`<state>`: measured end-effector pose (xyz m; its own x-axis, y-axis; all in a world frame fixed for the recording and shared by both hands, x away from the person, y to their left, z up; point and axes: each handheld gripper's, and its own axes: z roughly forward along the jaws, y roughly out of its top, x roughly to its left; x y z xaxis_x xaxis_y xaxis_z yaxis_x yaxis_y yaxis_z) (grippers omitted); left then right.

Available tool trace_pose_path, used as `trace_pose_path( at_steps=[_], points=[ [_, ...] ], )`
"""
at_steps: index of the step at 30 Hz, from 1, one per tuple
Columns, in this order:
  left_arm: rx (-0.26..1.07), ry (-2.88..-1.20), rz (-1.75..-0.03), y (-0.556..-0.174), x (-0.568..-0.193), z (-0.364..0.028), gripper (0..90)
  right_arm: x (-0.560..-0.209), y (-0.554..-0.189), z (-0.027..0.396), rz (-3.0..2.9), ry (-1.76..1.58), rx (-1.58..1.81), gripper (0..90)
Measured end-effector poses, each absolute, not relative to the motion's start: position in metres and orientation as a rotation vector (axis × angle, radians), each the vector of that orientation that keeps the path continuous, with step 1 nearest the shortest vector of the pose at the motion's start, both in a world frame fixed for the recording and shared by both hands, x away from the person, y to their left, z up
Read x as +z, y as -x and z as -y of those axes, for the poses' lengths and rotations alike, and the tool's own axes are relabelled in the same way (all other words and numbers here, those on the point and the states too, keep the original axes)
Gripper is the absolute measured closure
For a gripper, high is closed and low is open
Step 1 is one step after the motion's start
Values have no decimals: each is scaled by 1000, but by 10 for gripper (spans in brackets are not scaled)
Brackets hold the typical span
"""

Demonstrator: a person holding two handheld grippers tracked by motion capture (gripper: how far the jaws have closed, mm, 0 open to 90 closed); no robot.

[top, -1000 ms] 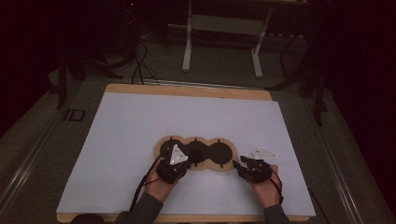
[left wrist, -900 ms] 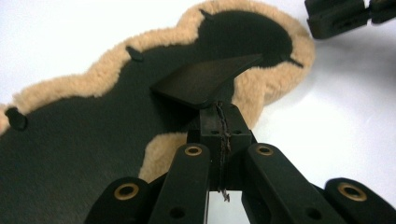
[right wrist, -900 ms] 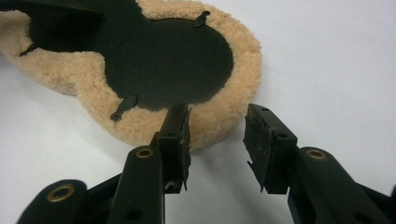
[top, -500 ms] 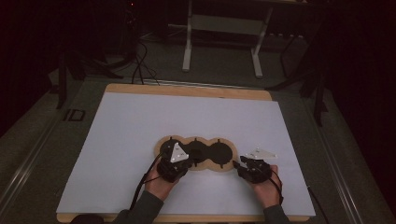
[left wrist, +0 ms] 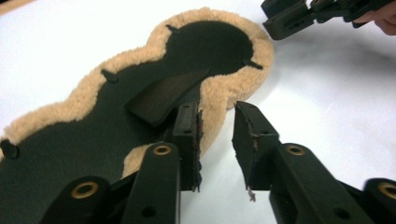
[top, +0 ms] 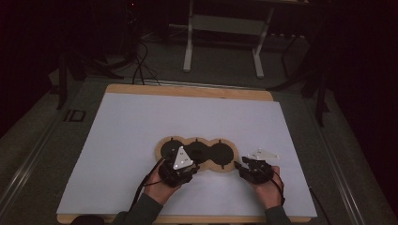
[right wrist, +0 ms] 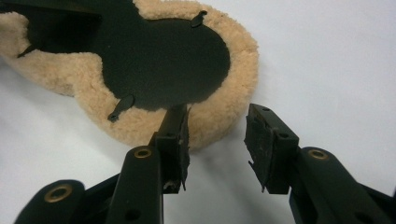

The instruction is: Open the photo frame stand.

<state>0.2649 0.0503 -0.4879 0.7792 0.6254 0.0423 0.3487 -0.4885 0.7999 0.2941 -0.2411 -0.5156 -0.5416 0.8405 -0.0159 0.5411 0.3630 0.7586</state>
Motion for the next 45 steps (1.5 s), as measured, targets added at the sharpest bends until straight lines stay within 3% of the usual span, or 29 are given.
trace_pose_path(
  at_steps=[22, 34, 45],
  points=[
    [557, -2225, -647, -292, -482, -36, 447, -516, -295, 242, -2214, -1229, 1016, 548],
    [585, -2308, -645, -307, -499, -27, 454, -516, -295, 243, -2203, -1232, 1013, 527],
    [654, -2346, -637, -315, -508, -19, 552, -516, -295, 244, -2202, -1234, 1015, 524]
  ],
)
